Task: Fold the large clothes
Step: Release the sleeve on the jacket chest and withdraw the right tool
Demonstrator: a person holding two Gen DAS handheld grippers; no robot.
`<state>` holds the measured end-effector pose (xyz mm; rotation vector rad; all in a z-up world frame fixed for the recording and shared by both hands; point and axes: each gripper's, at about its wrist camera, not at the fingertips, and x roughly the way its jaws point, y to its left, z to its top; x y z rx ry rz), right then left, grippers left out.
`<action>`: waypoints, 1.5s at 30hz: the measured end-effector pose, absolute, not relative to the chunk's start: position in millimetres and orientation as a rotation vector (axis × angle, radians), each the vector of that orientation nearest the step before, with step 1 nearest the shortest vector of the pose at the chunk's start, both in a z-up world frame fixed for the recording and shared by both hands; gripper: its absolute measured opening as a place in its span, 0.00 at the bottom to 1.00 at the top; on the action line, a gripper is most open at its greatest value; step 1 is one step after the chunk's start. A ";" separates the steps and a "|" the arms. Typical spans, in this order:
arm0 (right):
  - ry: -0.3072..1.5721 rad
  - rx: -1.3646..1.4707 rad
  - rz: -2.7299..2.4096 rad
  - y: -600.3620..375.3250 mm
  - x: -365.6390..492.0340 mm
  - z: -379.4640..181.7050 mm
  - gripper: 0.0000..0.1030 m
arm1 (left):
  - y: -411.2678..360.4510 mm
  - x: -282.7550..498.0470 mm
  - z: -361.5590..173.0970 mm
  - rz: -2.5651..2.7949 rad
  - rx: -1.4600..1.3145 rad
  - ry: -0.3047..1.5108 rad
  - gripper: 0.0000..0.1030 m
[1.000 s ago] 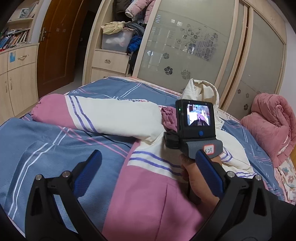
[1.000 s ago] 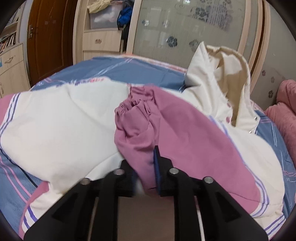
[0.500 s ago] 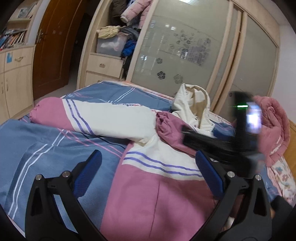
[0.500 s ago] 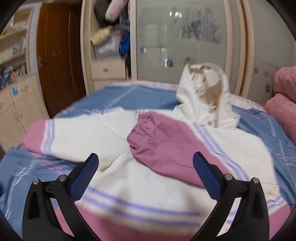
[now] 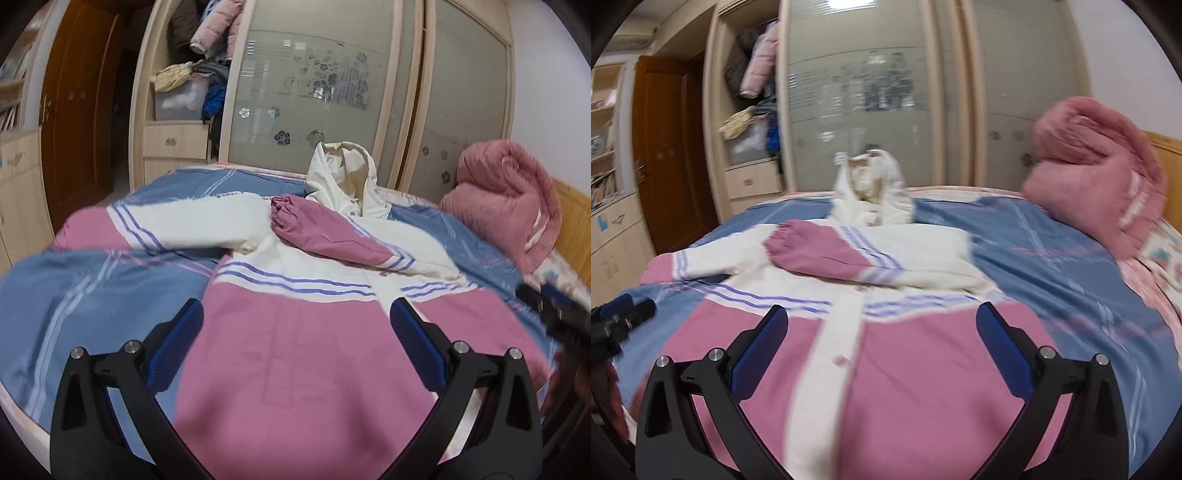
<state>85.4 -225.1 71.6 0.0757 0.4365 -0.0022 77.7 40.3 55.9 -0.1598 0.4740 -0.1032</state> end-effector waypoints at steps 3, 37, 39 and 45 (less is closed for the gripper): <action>0.425 0.068 0.029 -226.5 78.1 66.8 0.99 | 31.0 77.9 47.3 -0.078 -0.137 0.494 0.98; 0.436 0.015 0.090 -199.3 76.7 71.2 0.99 | -18.8 102.8 33.2 0.043 -0.117 0.431 0.98; 0.436 0.016 0.088 -200.1 77.2 70.8 0.99 | -20.5 102.6 32.6 0.042 -0.111 0.431 0.98; 0.434 0.014 0.086 -201.1 76.3 69.6 0.99 | -19.7 102.6 31.1 0.041 -0.112 0.443 0.98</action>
